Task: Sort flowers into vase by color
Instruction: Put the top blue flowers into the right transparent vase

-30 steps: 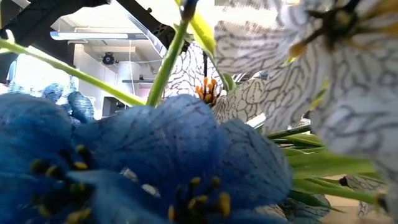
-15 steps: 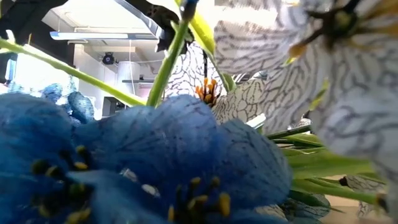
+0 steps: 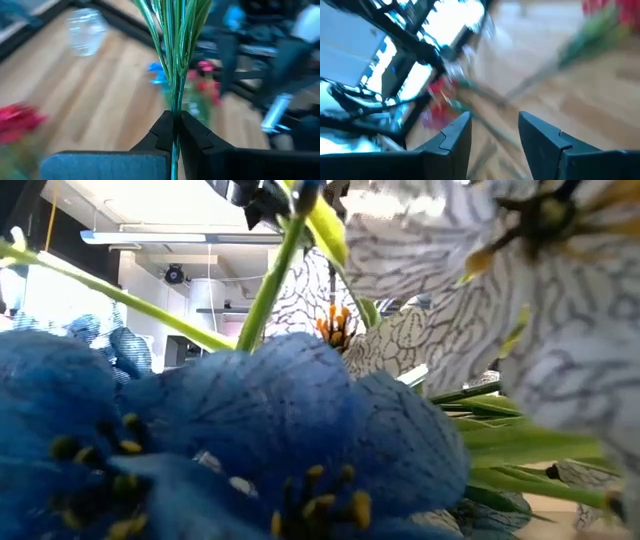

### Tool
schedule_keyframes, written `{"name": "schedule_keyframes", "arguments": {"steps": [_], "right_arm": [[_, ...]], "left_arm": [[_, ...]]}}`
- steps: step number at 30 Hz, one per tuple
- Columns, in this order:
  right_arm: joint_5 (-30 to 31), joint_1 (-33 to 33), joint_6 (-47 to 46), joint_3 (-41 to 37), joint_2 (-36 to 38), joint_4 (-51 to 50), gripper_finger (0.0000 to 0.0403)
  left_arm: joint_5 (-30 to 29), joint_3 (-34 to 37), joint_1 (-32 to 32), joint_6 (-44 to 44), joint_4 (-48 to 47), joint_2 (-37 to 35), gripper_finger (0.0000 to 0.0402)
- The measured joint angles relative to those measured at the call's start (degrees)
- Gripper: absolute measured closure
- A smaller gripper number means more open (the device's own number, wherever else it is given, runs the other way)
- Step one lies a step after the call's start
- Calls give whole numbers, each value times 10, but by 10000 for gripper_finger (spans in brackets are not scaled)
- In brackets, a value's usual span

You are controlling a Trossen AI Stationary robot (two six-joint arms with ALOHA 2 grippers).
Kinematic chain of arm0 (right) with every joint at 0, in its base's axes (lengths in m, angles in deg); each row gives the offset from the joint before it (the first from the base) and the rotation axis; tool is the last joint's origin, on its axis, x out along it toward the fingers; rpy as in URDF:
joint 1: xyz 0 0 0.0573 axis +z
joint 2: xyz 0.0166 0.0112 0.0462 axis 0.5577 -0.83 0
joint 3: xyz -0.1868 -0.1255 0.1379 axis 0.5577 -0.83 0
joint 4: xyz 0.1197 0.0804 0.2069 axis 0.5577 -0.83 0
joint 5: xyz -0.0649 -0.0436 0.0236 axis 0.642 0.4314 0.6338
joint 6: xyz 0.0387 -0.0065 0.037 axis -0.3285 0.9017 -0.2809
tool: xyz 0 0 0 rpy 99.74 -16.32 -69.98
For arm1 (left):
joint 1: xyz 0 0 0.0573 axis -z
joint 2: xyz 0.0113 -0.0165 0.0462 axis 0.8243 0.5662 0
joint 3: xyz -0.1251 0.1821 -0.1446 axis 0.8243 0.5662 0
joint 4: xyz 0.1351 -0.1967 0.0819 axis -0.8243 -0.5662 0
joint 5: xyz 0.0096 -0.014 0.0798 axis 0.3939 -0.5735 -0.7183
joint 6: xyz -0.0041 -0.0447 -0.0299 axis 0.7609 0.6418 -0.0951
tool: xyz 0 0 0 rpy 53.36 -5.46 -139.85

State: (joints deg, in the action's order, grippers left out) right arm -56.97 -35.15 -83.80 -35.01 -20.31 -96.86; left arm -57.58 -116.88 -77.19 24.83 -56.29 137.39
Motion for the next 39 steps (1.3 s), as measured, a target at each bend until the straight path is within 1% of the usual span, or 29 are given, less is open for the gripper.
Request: {"name": "schedule_keyframes", "arguments": {"steps": [3, 5, 7, 9, 12, 15, 19, 22, 25, 28, 31, 39], "right_arm": [[68, 2, 30, 0, 0, 58, 247], [102, 0, 51, 0, 1, 95, 238], [126, -4, 73, 0, 1, 125, 225], [141, -10, 76, 0, 1, 134, 206], [137, -18, 74, 0, 1, 140, 175], [103, -26, 78, 0, 1, 155, 149], [94, -26, 102, 0, 1, 171, 145], [85, -26, 112, 0, 1, 182, 158], [79, -26, 113, 0, 1, 182, 181], [73, -26, 113, 0, 1, 182, 210], [71, -26, 113, 0, 0, 178, 240], [66, -26, 108, 0, 0, 147, 319]], "left_arm": [[39, 2, 1, 4, 35, 1, 401], [44, 1, 2, 7, 54, 1, 401], [46, 1, 5, 6, 60, 0, 401], [52, 1, 9, 6, 74, 1, 401], [66, 1, 17, 6, 99, 1, 401], [66, 1, 22, 5, 102, 1, 401], [64, 1, 26, 0, 100, 1, 401], [63, 1, 29, -4, 97, 1, 401], [59, 1, 30, -4, 97, 1, 401], [55, 2, 35, 0, 98, 1, 401], [37, 9, 45, 4, 103, 1, 401], [27, 10, 69, 1, 99, 12, 401]]}}
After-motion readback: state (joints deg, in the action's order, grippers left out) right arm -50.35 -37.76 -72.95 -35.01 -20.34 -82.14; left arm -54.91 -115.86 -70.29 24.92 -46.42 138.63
